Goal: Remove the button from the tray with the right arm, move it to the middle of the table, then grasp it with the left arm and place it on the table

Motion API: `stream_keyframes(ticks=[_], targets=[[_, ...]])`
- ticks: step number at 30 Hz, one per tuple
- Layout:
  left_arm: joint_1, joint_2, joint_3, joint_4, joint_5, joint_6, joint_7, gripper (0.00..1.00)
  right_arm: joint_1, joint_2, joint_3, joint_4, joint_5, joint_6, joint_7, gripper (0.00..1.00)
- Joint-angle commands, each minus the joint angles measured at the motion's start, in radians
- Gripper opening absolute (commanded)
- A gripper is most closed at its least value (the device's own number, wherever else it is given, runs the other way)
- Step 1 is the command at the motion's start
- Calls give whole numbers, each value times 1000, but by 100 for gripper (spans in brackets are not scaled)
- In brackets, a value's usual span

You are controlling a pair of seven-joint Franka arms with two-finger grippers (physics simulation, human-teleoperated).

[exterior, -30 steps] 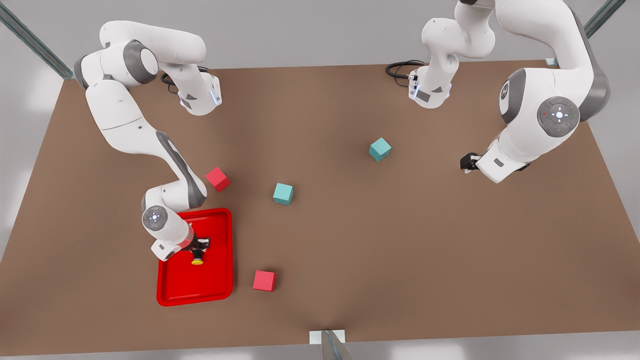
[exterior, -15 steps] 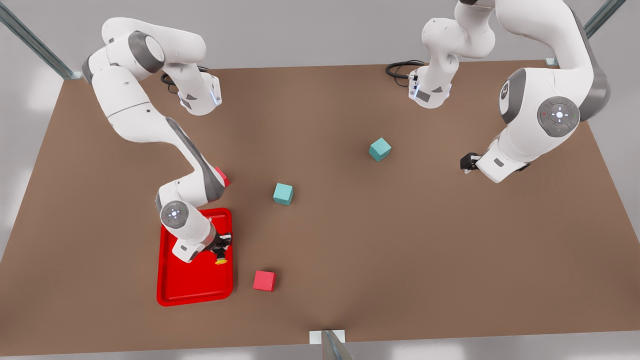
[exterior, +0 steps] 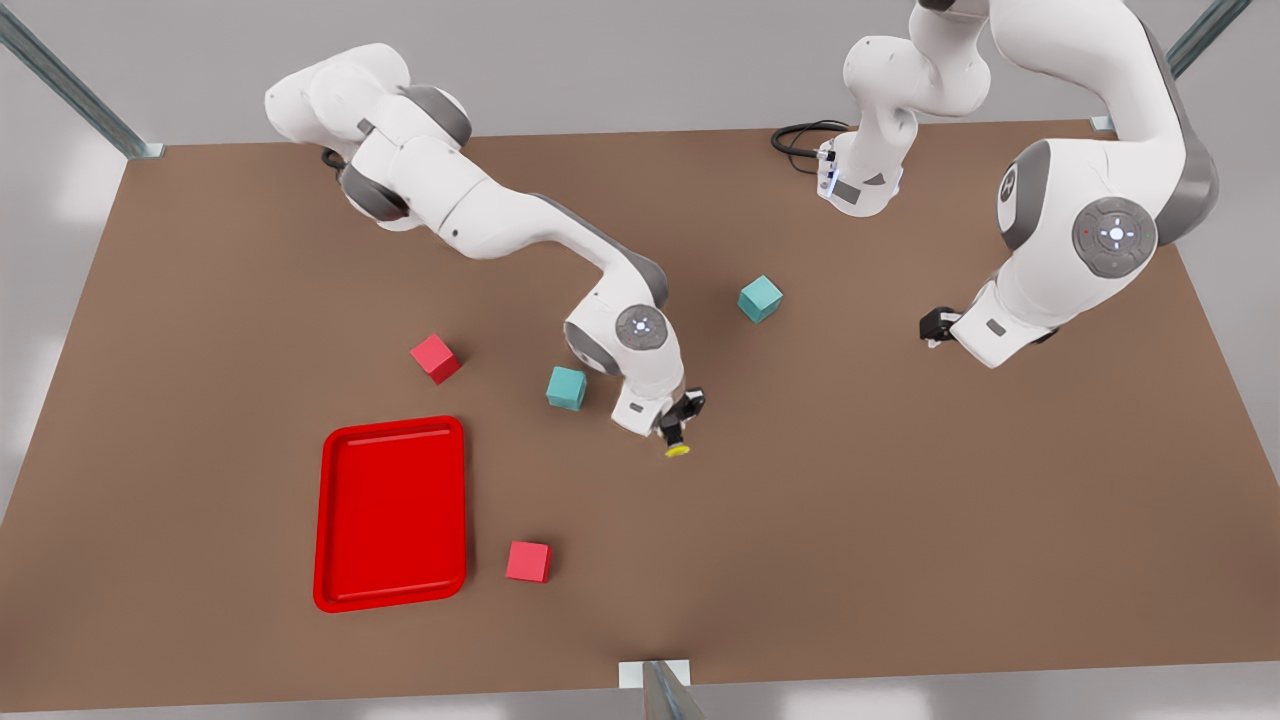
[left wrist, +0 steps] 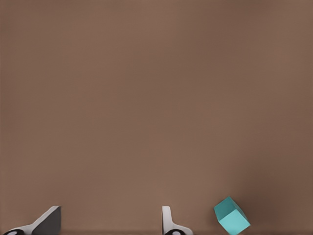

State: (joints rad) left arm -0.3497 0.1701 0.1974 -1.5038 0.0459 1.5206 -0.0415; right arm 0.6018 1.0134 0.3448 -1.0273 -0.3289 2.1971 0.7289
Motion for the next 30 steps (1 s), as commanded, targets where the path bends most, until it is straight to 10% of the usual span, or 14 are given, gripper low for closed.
stream_keyframes(ticks=[1,9,11,17,21,25,30], targets=[[0,0,1,1,0,0,0,100,88,45,-66,70,30,-23,733,39],[0,16,1,1,0,16,-1,100,159,132,-104,142,97,-2,727,42],[0,16,1,1,0,16,-1,100,162,139,-115,142,96,26,728,99],[1,22,1,1,2,21,-1,100,148,96,-129,124,99,47,716,100],[-17,29,-1,1,0,21,-35,100,-74,-237,-54,98,136,-555,152,100],[-506,233,-3,1,-179,191,-1090,100,-582,-748,-41,-339,180,-542,-839,100],[-617,485,1,20,-178,621,-1896,100,-666,-828,-44,-379,166,-651,-812,100]])
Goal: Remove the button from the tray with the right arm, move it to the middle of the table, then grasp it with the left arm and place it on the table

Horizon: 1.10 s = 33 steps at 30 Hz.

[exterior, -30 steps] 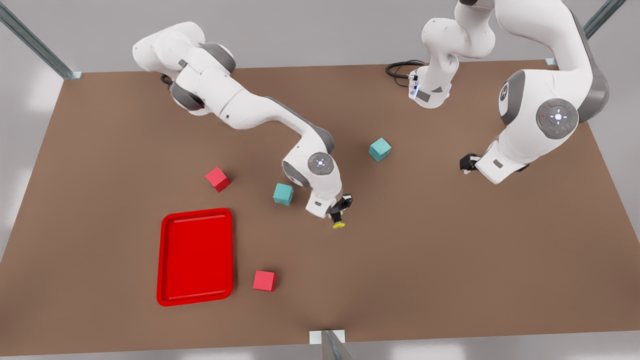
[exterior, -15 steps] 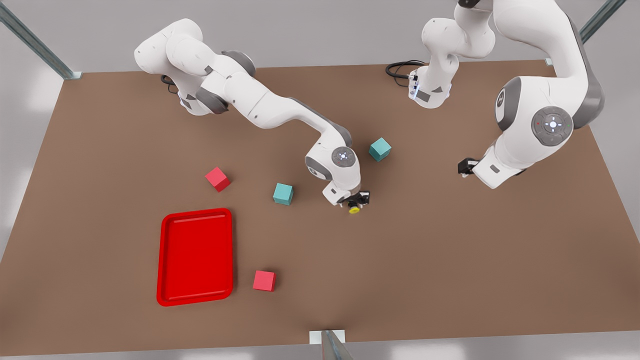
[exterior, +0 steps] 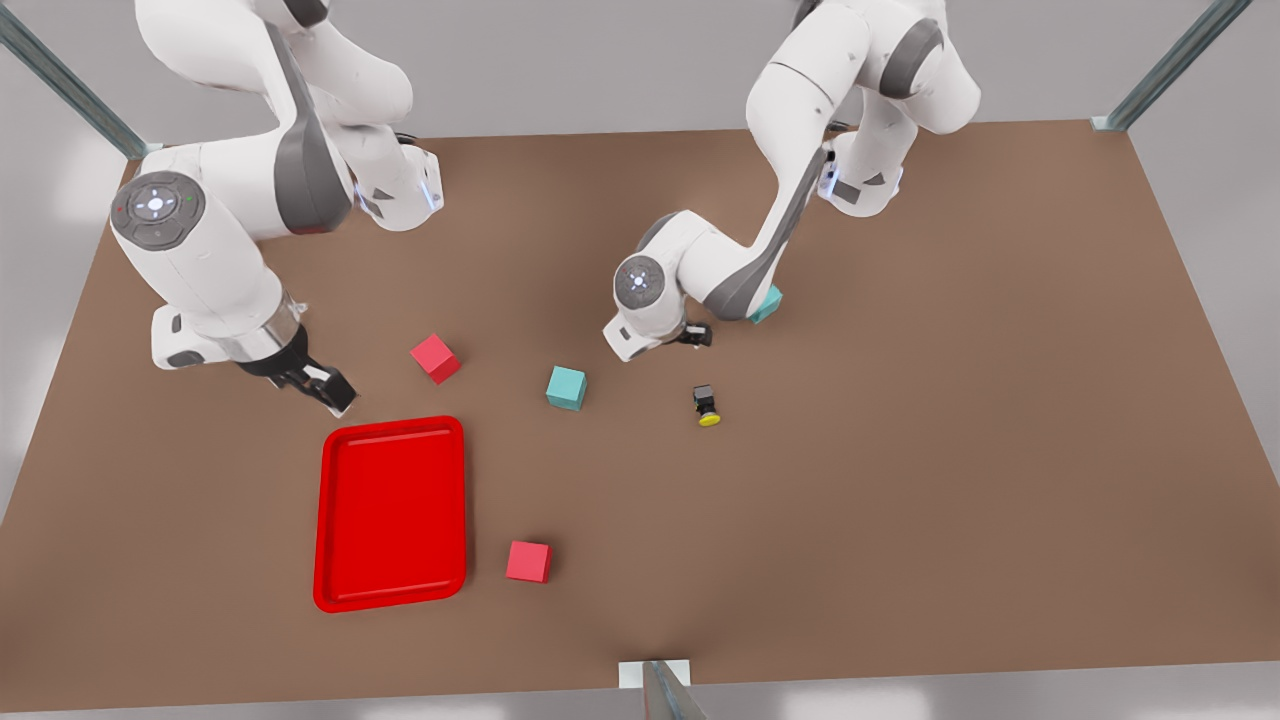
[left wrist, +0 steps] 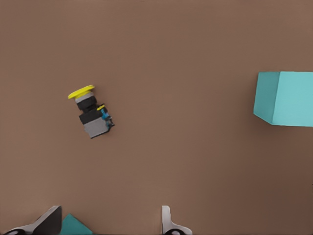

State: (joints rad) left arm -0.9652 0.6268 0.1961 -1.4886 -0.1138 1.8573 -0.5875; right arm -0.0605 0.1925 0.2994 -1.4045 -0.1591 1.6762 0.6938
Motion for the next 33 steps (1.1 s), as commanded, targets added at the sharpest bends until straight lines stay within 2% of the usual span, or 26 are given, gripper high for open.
stream_keyframes(ticks=[1,2,3,9,12,14,17,33], targets=[[-1,33,5,-19,-14,335,-1342,100,-45,-5,-2,-1,13,-135,-781,100],[-3,31,6,-90,31,433,-1286,100,-55,-5,0,7,10,-136,-780,100],[-3,28,9,-113,31,448,-1143,100,-56,-1,0,10,12,-136,-777,100],[-1,-47,45,-291,62,448,-250,100,-53,25,0,13,6,-128,-769,100],[25,-32,48,-298,65,487,-117,100,-55,24,0,13,7,-128,-769,100],[57,-1,37,-298,60,529,-115,100,-58,24,0,13,4,-128,-771,100],[181,28,-99,-298,60,585,-115,100,-52,24,0,13,4,-130,-772,100],[218,57,-112,-325,60,605,-81,100,-53,25,0,13,3,-131,-771,100]])
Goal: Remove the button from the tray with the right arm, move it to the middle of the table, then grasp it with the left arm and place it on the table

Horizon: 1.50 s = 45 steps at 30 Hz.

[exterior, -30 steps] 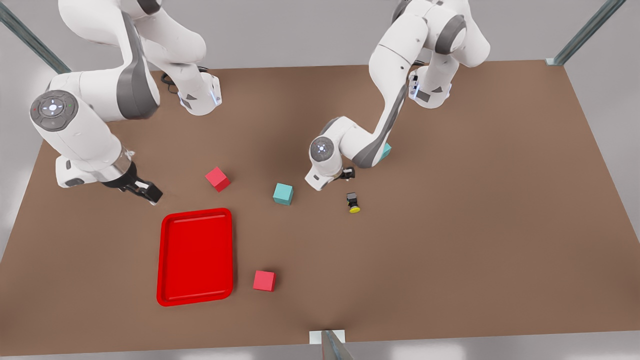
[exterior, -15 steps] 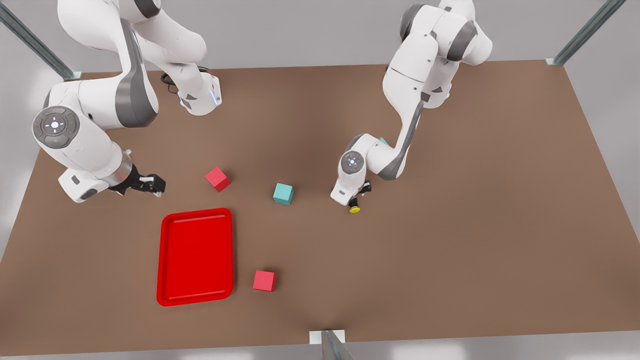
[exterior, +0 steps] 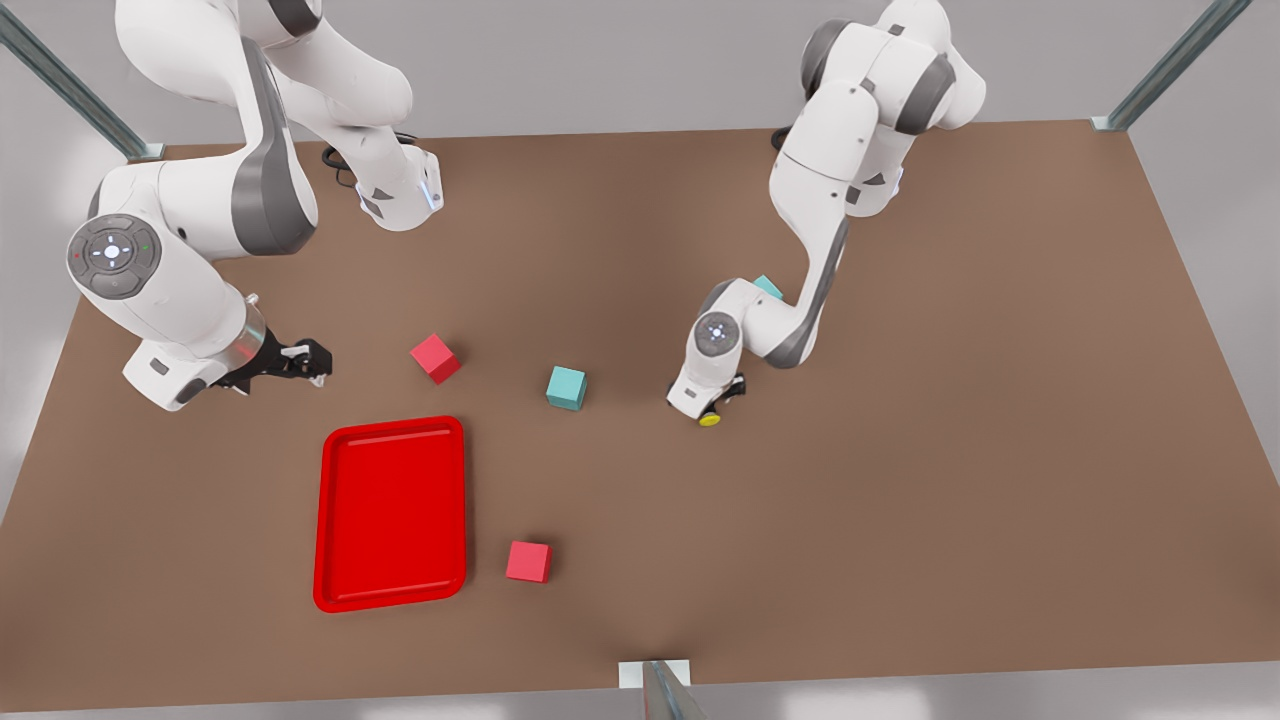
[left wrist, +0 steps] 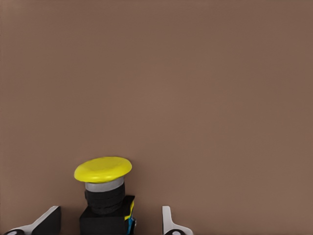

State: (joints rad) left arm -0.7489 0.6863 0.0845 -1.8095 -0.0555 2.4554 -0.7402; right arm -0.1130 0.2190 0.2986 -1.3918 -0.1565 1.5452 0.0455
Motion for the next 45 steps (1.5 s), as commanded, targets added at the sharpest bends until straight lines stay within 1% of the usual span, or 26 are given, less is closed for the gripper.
stream_keyframes(ticks=[1,4,5,7,8,10,11,12,14,23,26,28,29,30,31,32,33,34,35,36,37,39,40,42,45], targets=[[2,-7,0,-7,2,2,71,100,-1,-1,1,1,-1,0,-122,100],[2,-11,0,-11,2,-1,71,100,-1,-1,1,1,-1,0,-124,100],[2,-13,-2,-11,2,-3,70,94,-1,-1,1,1,-1,0,-124,100],[2,-11,-2,-11,2,-3,70,73,-2,-1,1,1,-3,0,-124,100],[2,-13,-2,-11,2,-10,71,68,-2,-1,1,1,-3,0,-124,100],[2,-13,-9,-11,2,-18,71,62,-2,-1,1,1,-1,1,-122,100],[2,-13,-9,-11,2,-24,71,55,-1,-1,1,1,-1,1,-122,100],[2,-13,-9,-11,2,-24,71,51,-1,-1,1,1,-1,1,-122,100],[2,-13,-9,-11,2,-24,70,45,-2,-1,1,1,-1,1,-122,100],[2,-27,-9,-10,2,-49,70,44,-1,-1,1,1,0,1,-125,100],[0,-68,-8,-7,-4,-84,67,44,1,0,1,1,0,1,-125,100],[0,-87,-5,9,-15,-105,-19,44,1,0,1,1,0,1,-124,100],[-9,-94,0,24,-10,-107,-204,44,1,0,1,1,0,1,-125,100],[-82,-93,91,50,61,-107,-503,45,1,0,1,1,-1,1,-125,100],[-187,-85,213,67,152,-153,-783,45,-1,0,1,1,-1,1,-125,100],[-244,-80,293,104,272,-231,-1077,45,-1,0,1,1,-1,1,-125,100],[-262,-80,314,133,387,-274,-1326,45,-1,0,1,1,-1,1,-125,100],[-270,-80,314,145,498,-347,-1491,45,-1,0,1,1,-1,1,-125,100],[-294,-79,314,151,663,-539,-1695,45,-1,0,1,1,-3,1,-125,100],[-303,-76,314,151,773,-630,-1926,45,-1,0,1,1,-1,1,-125,100],[-316,-62,313,150,853,-745,-2026,45,-1,0,1,1,-3,1,-125,100],[-314,-14,313,150,933,-906,-2119,45,-2,0,1,1,-3,1,-125,100],[-313,7,313,150,974,-941,-2199,45,-1,0,1,1,-1,1,-125,100],[-313,51,314,150,987,-981,-2266,45,-2,0,1,1,-3,1,-125,100],[-310,97,313,150,1005,-984,-2400,45,-10,-1,1,7,0,1,-130,100]])
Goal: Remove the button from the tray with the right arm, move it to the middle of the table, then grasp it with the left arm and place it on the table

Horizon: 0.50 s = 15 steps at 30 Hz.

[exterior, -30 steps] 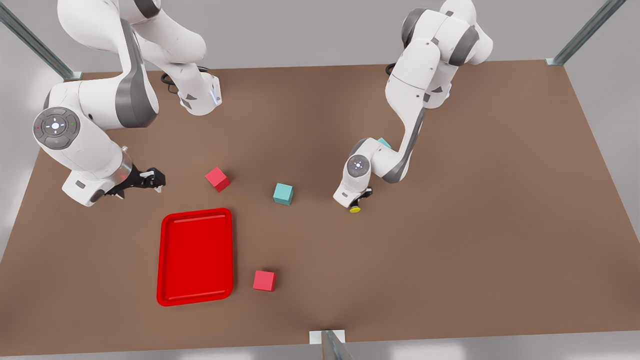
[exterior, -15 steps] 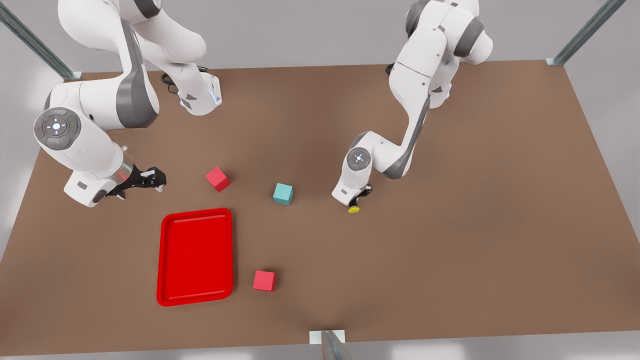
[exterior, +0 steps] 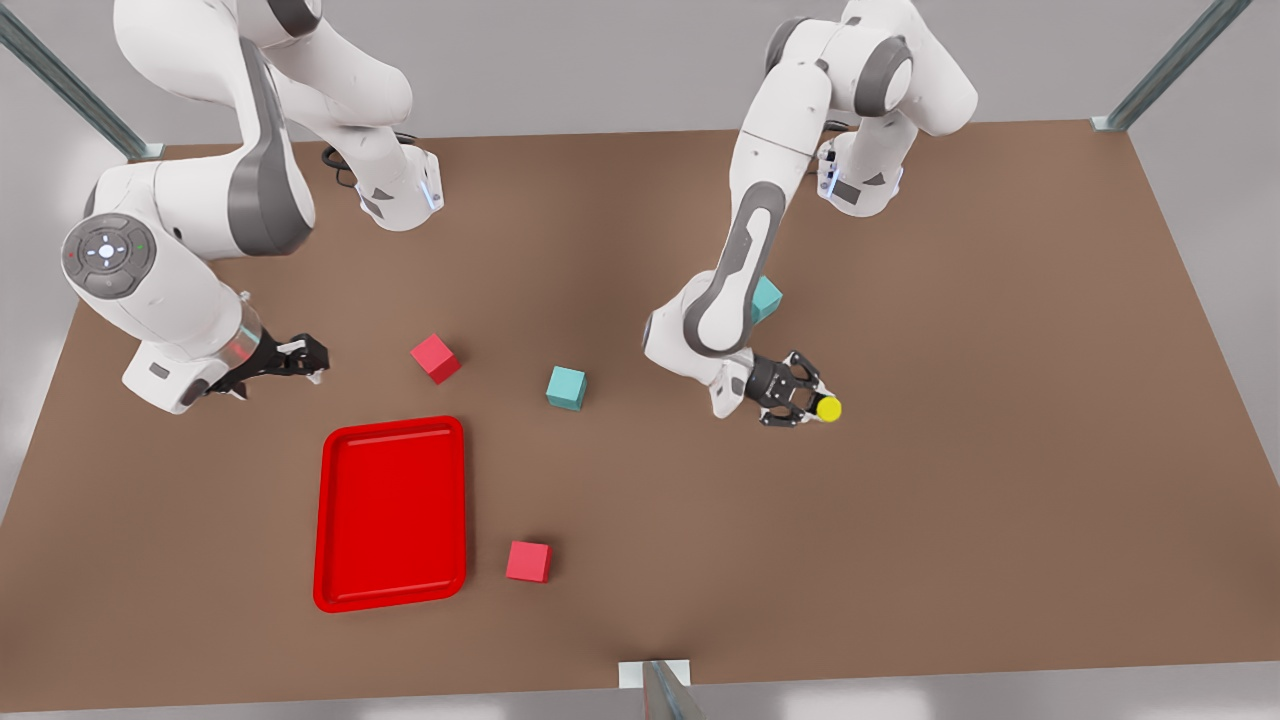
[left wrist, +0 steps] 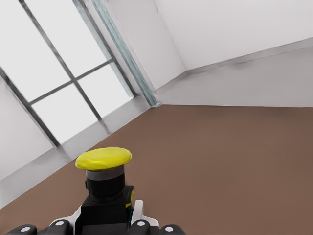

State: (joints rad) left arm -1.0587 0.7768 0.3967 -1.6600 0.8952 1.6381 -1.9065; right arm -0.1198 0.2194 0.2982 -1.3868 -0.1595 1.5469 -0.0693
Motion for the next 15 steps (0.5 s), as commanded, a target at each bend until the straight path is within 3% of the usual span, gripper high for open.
stream_keyframes(ticks=[1,6,15], targets=[[2,22,1,0,51,-141,-1263,45,0,-2,1,2,0,-1,-12,100],[3,145,-1,0,47,-30,-1287,45,8,0,1,0,2,-1,-10,100],[3,249,-2,0,47,54,-1283,47,6,0,1,2,2,-1,-12,100]])
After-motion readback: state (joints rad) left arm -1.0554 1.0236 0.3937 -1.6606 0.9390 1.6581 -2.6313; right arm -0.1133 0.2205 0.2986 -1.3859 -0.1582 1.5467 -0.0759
